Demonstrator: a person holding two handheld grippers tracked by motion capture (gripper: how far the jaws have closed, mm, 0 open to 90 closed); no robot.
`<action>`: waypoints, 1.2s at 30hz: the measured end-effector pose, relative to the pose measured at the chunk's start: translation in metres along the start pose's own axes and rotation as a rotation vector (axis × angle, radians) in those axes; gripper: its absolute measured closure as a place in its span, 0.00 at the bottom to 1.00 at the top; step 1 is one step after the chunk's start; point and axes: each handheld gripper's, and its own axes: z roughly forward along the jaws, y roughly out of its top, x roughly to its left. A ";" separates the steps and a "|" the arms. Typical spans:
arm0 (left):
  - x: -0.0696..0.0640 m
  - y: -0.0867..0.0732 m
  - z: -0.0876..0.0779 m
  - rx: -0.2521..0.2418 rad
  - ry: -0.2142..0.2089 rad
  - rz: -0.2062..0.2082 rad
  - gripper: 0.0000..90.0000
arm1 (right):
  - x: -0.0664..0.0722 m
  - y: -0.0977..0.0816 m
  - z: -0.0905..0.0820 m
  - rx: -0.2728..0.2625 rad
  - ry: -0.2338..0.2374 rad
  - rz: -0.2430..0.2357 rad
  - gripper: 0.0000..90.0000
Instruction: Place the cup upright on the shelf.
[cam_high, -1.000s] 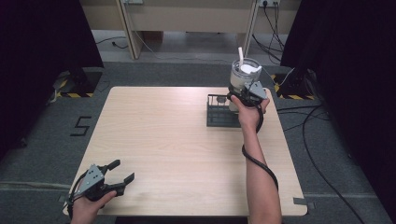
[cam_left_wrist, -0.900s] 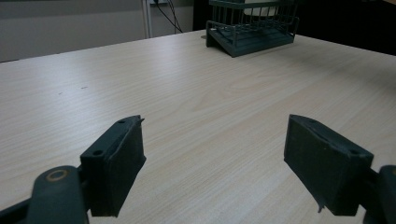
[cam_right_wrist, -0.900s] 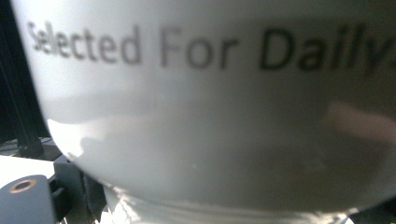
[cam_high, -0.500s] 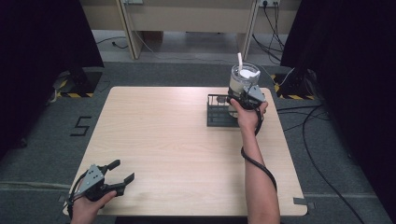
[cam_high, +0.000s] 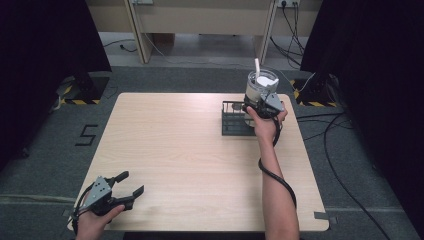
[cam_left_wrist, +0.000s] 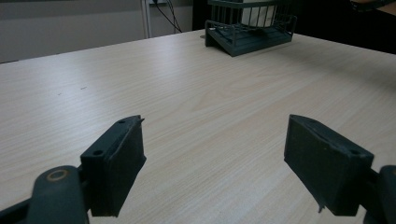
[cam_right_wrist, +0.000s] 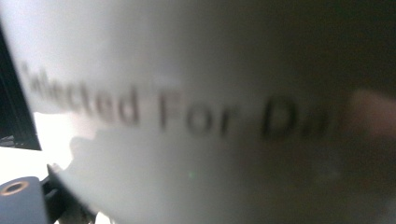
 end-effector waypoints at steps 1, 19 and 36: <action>0.000 0.000 0.000 0.000 0.000 0.001 0.21 | 0.000 0.001 0.000 -0.003 0.001 -0.006 0.06; -0.001 0.001 0.000 -0.001 -0.004 0.008 0.22 | 0.000 0.000 -0.015 -0.005 -0.015 -0.027 0.00; -0.002 0.001 0.000 -0.003 -0.004 0.014 0.22 | -0.007 -0.002 -0.048 0.011 -0.004 -0.028 0.01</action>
